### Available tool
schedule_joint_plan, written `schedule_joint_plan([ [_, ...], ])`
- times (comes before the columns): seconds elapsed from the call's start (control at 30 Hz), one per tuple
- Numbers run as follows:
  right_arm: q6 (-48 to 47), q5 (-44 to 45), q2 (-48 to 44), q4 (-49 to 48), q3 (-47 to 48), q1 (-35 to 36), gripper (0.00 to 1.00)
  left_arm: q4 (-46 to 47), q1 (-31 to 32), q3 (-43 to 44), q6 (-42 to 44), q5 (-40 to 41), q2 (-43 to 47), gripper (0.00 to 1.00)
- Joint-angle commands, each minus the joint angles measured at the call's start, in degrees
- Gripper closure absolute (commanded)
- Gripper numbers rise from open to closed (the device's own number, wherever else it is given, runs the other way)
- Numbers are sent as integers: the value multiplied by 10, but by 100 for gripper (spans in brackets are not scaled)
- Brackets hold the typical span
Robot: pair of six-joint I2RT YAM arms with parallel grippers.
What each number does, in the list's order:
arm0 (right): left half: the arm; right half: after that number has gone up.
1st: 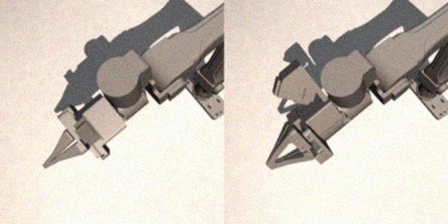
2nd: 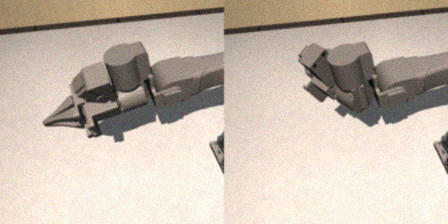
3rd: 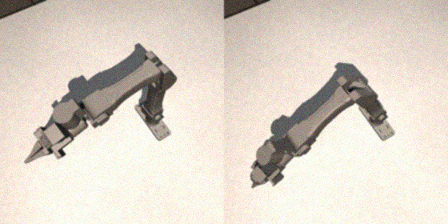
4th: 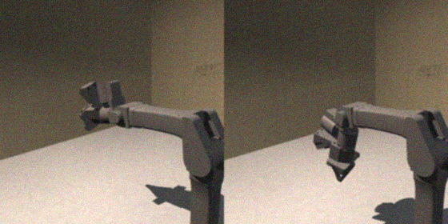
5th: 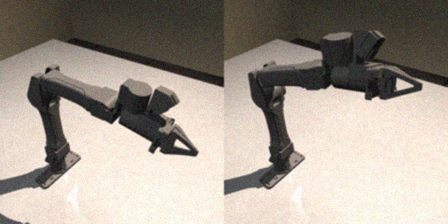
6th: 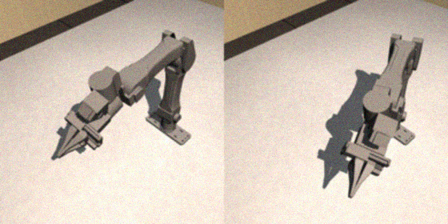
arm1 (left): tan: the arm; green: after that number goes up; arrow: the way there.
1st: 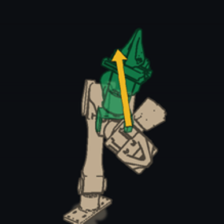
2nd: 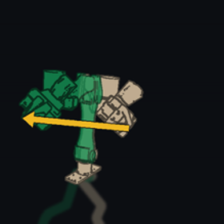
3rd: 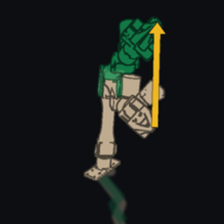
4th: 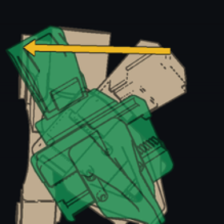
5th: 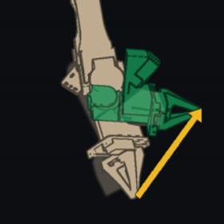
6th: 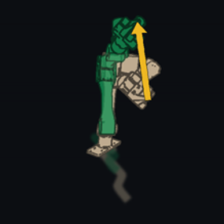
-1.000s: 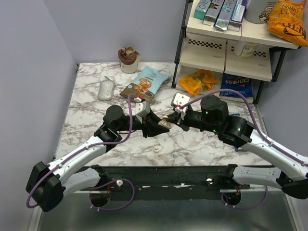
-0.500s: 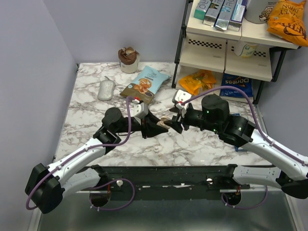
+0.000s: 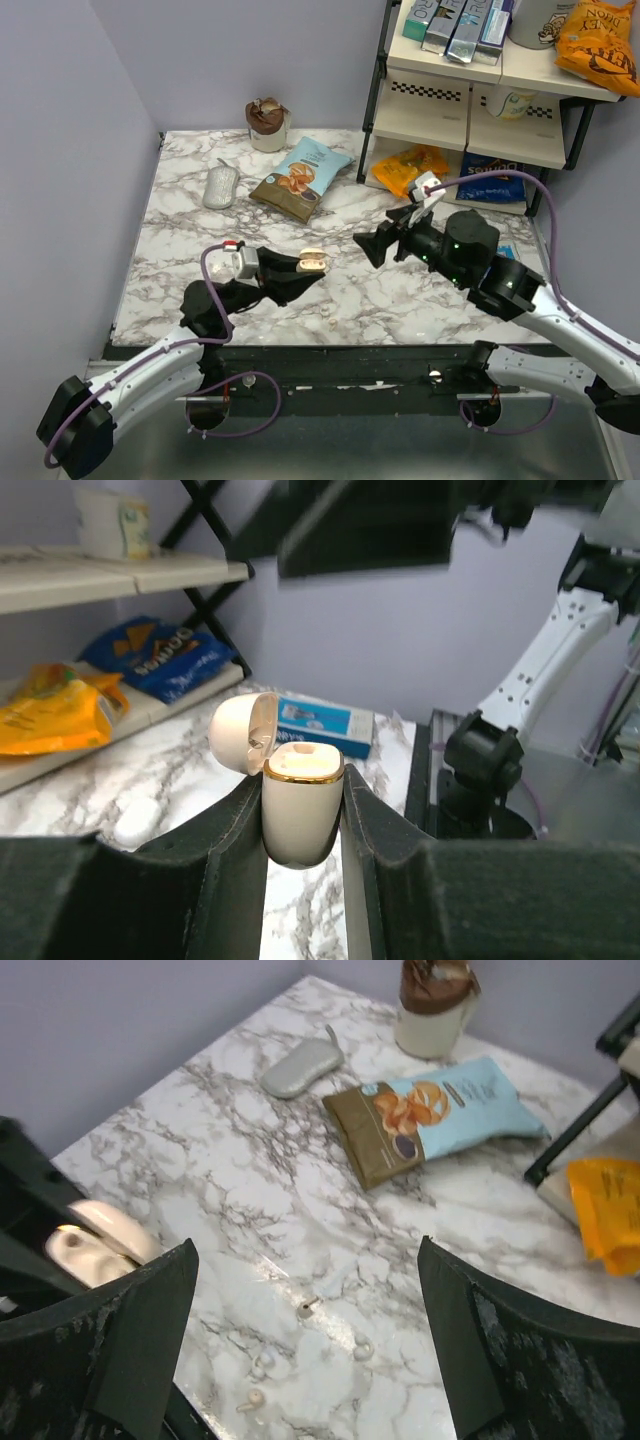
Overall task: Insert the wireless bluetooth earbuds into the charging case
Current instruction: Adjust the charging case, then move the earbud to the center of the board.
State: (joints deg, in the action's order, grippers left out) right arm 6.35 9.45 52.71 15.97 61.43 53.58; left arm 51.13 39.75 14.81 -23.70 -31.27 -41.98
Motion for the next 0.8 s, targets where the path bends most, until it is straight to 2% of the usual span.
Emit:
schedule_joint_plan([
  [0.0,91,33,-8,-37,-105,-6,2,171,-1,-49,-36,96,37,100],
  [0.17,110,14,22,-29,-161,-8,1,169,-1,-48,-23,124,63,100],
  [0.27,107,0,66,-30,-176,-8,10,95,0,-17,5,118,87,100],
  [0.3,107,-9,78,-30,-181,-9,21,43,-1,5,29,115,93,100],
  [0.4,106,-43,134,-44,-183,-9,36,-23,-1,23,54,117,110,100],
  [0.43,106,-57,145,-52,-183,-8,38,-29,-1,22,58,118,119,100],
  [0.5,108,-80,181,-74,-178,-8,40,-46,-1,17,60,127,126,100],
  [0.67,114,-117,278,-97,-127,-8,37,-71,0,0,60,159,146,100],
  [0.77,125,-129,317,-103,-105,-8,41,-96,1,-13,54,192,154,100],
])
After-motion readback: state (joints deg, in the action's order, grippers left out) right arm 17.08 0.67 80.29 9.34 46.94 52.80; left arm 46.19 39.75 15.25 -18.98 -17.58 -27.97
